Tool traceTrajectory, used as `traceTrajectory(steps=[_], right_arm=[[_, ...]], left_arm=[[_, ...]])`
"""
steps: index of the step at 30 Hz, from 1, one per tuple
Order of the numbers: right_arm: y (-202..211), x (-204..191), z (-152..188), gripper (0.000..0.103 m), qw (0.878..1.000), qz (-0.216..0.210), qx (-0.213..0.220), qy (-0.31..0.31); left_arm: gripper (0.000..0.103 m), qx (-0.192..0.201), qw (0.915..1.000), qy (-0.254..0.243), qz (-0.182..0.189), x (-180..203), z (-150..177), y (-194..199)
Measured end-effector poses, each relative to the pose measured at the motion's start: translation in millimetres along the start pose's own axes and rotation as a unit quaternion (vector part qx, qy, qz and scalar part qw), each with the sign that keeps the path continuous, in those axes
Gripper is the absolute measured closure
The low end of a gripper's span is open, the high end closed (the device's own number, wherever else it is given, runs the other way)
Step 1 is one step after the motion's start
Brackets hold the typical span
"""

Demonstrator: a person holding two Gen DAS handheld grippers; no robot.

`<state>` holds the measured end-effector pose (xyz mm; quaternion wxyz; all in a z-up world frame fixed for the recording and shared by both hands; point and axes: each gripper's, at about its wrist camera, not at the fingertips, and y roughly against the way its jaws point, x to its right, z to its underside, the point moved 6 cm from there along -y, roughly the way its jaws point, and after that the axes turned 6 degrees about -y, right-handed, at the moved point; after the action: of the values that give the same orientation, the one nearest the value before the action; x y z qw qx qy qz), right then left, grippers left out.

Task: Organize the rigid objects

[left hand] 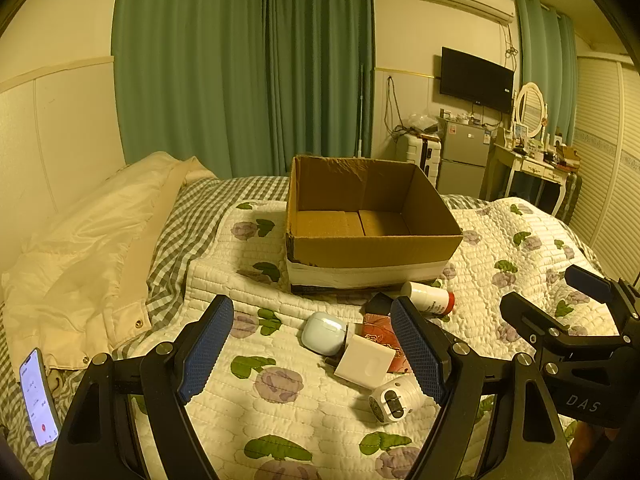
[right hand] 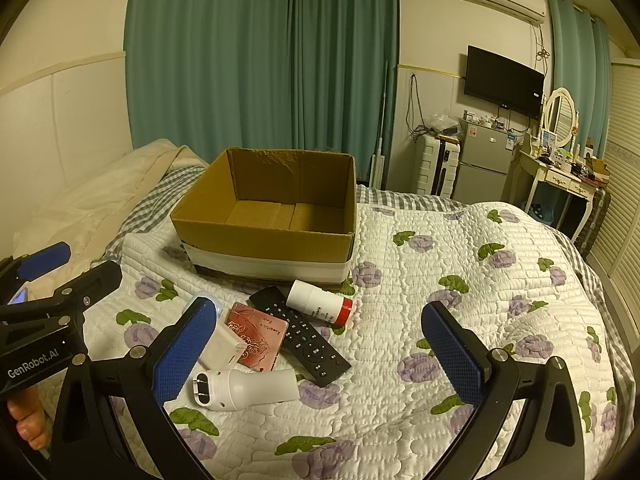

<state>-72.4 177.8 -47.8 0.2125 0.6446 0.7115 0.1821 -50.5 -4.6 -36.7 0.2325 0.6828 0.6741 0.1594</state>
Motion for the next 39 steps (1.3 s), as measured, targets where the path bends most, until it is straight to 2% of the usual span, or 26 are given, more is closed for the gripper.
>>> traceTrajectory(steps=[28, 39], right_arm=[[-1, -2, 0, 0.000, 1.000, -0.001, -0.002, 0.003], [2, 0, -8, 0.000, 1.000, -0.002, 0.001, 0.006]], left_arm=[[0.019, -0.003, 1.0000, -0.003, 0.006, 7, 2, -1], [0.019, -0.005, 0.9999, 0.002, 0.011, 5, -9, -1]])
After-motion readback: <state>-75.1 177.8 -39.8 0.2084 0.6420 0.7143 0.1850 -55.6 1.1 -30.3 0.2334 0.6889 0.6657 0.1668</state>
